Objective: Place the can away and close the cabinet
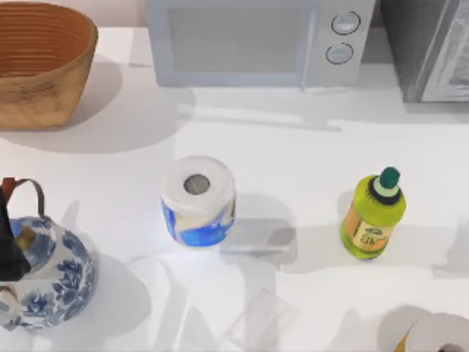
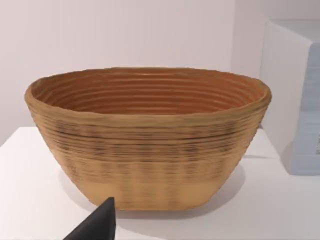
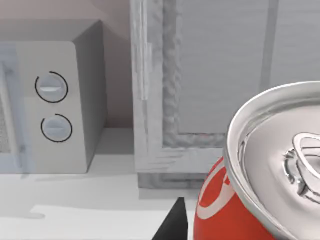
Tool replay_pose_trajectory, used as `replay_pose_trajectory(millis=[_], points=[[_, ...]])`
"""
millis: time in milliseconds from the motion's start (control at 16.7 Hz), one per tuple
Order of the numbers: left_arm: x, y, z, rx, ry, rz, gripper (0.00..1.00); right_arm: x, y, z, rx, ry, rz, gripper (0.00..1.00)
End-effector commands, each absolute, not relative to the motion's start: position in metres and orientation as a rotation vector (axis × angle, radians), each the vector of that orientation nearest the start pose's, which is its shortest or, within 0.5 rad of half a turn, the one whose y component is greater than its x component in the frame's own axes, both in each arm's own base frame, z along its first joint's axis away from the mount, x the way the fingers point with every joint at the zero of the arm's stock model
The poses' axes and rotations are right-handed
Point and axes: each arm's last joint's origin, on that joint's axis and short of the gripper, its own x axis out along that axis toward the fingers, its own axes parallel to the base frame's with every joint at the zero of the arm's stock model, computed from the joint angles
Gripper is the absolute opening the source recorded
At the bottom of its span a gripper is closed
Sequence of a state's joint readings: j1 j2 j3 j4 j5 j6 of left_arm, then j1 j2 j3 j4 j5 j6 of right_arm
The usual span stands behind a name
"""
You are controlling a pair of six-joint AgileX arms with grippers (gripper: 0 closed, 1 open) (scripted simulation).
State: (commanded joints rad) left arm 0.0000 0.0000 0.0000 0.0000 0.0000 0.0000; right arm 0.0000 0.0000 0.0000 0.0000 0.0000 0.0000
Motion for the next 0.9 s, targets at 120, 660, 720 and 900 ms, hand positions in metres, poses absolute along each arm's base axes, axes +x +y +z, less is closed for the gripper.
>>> replay_pose_trajectory(millis=[120,660,720,900], points=[[0.106,-0.001,0.160,0.000,0.000,0.000,1.00,0.106,-0.001,0.160,0.000,0.000,0.000,0.00],[0.106,-0.001,0.160,0.000,0.000,0.000,1.00,0.112,0.003,0.232,-0.009,0.045,0.011,0.00],[0.106,-0.001,0.160,0.000,0.000,0.000,1.00,0.116,0.004,0.252,-0.009,0.046,0.015,0.00],[0.106,-0.001,0.160,0.000,0.000,0.000,1.00,0.131,0.010,0.320,-0.004,0.034,0.026,0.00]])
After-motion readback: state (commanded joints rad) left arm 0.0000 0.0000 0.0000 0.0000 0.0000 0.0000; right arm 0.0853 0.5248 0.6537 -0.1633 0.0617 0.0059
